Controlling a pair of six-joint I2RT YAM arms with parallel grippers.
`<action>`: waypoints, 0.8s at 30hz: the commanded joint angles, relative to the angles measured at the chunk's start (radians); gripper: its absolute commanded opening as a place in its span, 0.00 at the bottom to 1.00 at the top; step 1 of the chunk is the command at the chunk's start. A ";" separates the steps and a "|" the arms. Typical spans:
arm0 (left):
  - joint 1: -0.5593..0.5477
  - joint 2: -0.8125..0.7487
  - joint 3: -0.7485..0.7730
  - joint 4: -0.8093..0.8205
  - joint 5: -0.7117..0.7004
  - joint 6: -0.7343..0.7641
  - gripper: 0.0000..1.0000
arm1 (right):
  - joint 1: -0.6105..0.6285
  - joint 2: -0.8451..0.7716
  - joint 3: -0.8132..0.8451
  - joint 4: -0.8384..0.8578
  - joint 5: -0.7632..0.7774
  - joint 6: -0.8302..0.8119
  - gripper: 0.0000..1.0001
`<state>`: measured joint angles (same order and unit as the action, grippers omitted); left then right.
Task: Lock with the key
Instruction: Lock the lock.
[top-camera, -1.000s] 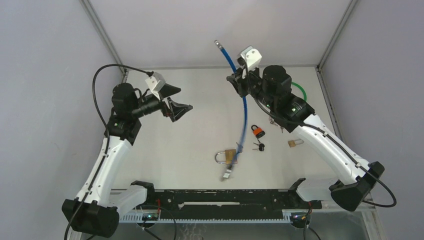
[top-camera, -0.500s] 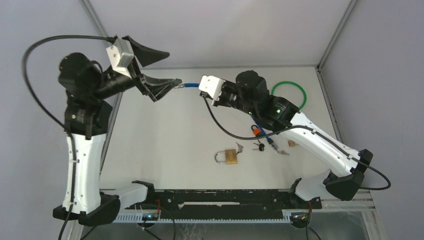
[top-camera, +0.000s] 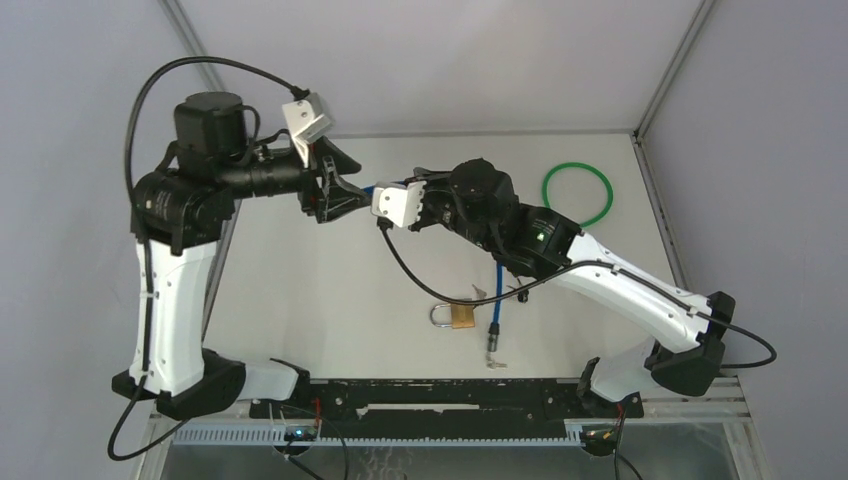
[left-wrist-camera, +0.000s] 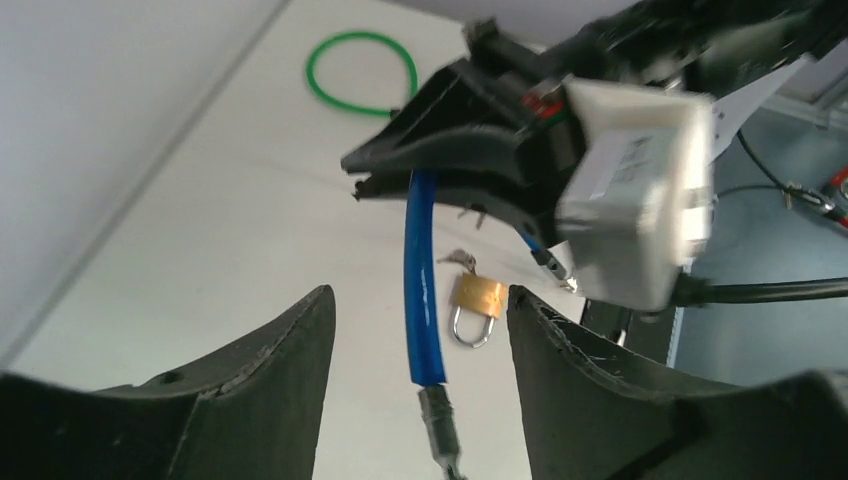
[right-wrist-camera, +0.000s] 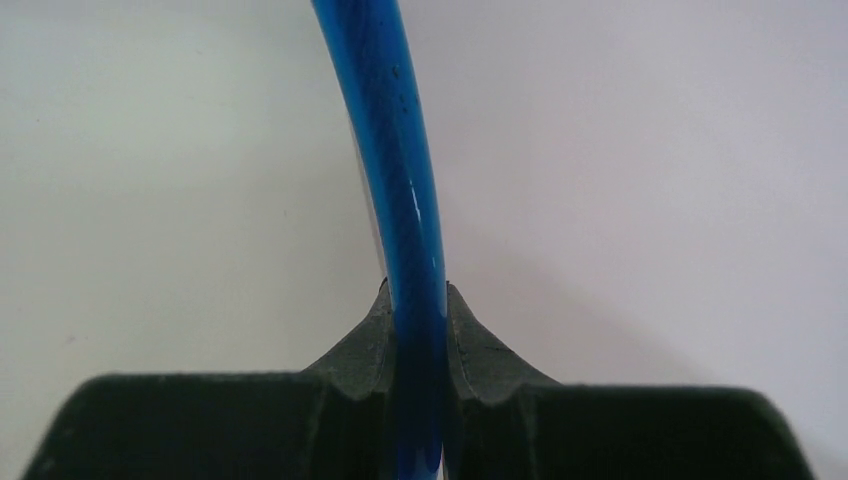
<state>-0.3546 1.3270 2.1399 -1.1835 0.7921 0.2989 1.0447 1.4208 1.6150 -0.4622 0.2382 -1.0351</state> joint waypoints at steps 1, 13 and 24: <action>-0.025 -0.015 -0.067 -0.045 -0.017 0.064 0.65 | 0.031 -0.063 -0.011 0.161 0.015 -0.051 0.00; -0.042 -0.042 -0.177 0.061 0.044 0.060 0.20 | 0.053 -0.103 -0.046 0.198 -0.040 -0.043 0.00; -0.051 -0.287 -0.593 0.686 -0.027 -0.108 0.00 | -0.133 -0.186 -0.083 0.082 -0.307 0.490 0.64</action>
<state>-0.3969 1.1595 1.7115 -0.8932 0.8047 0.2718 1.0332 1.3354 1.5574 -0.3592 0.1509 -0.8963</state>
